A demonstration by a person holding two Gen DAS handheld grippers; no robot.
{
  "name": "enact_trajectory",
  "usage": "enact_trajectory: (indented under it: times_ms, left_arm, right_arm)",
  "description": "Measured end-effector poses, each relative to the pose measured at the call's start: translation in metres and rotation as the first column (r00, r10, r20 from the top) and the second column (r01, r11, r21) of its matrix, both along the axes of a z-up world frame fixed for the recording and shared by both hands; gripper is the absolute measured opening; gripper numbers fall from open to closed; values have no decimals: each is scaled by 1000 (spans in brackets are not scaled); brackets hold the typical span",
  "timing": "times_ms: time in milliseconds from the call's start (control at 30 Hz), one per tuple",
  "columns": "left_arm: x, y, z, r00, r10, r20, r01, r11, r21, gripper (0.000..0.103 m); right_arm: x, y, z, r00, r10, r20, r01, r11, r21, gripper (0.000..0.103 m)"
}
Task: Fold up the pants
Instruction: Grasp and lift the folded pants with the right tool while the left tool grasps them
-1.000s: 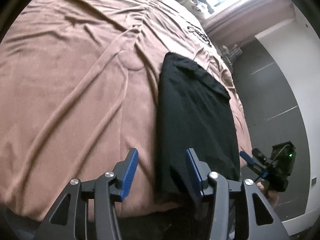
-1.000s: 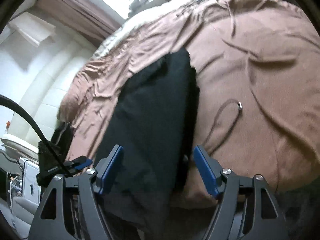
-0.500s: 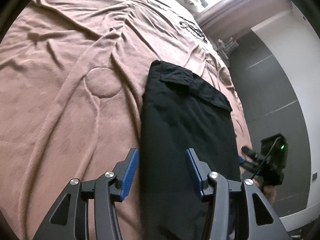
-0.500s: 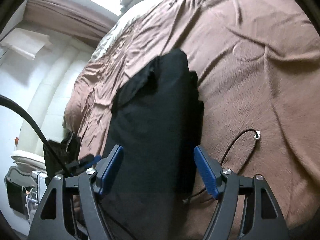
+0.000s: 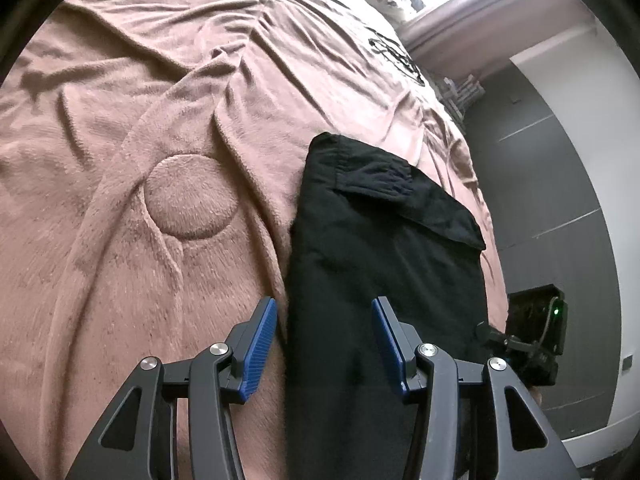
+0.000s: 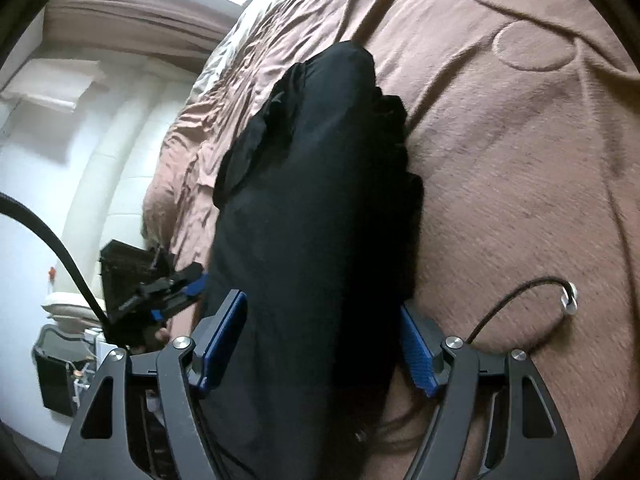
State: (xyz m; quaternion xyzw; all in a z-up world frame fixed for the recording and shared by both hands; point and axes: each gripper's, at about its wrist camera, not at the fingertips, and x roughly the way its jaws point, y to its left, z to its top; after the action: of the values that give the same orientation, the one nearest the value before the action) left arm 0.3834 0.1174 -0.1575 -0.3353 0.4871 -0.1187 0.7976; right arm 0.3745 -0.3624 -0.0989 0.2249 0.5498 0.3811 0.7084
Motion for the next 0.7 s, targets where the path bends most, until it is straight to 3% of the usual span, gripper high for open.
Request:
enact_trajectory:
  times_ms: [133,267,400,567,700]
  left_arm:
    - [3,10,-7,1000,7,-12,-7,999,-35,51]
    - [7,11,-6,1000,-5,-8,4,998,-59,51]
    - [13,9,-1,1000,-26,11,26,998,-59,51]
    - [25,5,5,998,-50,23,51,998,-46,51]
    - [35,2,-3,998,-67,-10,67,997,-28,51]
  right_arm:
    - [12,6,-8,1000,23,-18,-22,999,30,69]
    - [20,1,-15,999,23,-34,-22,1000,20,41]
    - [15,-12,-4,999,30,11,-31,999,43,29]
    - [5,-15,0,998,34,45,-36,998,45,28]
    - [4,-19,-13,1000,3,6,-3,1000,7,40]
